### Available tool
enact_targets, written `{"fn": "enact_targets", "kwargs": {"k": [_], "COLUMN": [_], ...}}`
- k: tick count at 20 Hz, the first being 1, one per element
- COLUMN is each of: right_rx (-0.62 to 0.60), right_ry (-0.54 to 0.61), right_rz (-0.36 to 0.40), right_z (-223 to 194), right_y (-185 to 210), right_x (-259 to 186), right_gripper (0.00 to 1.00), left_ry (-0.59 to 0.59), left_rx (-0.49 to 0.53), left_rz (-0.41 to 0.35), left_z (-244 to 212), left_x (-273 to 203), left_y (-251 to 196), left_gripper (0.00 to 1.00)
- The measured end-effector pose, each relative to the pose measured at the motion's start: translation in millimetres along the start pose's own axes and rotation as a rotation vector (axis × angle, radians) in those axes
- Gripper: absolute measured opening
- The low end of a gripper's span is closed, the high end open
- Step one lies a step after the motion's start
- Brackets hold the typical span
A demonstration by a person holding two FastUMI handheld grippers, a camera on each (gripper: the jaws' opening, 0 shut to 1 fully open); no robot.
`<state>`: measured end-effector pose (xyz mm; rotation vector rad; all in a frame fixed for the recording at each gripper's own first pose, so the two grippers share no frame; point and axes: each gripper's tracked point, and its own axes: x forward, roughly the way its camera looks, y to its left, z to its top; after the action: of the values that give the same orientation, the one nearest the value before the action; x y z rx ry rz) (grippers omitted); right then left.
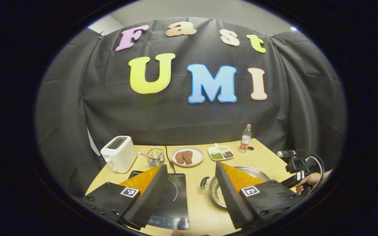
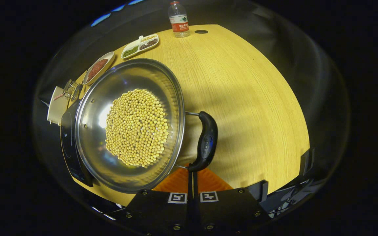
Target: First push the handle of the pot to place it horizontally, then grasp the pot with both hands and set it on the induction cooktop.
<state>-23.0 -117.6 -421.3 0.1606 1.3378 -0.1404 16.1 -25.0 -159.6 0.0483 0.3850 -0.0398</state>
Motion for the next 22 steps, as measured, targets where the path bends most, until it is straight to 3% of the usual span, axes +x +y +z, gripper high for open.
{"fn": "enact_targets", "kwargs": {"k": [12, 22], "right_rx": [-0.1, -0.155], "right_ry": [0.003, -0.019], "right_rz": [-0.025, 0.006], "right_z": [51.7, 70.6], "right_y": [-29.4, -30.4], "right_x": [21.6, 22.6], "right_gripper": [0.0, 0.0], "left_ry": [0.076, 0.123], "left_rx": [-0.023, -0.041], "left_rz": [-0.006, 0.032], "left_z": [-15.1, -32.9], "left_x": [31.3, 41.3], "left_y": [-35.4, -44.4], "left_gripper": [0.96, 0.98]}}
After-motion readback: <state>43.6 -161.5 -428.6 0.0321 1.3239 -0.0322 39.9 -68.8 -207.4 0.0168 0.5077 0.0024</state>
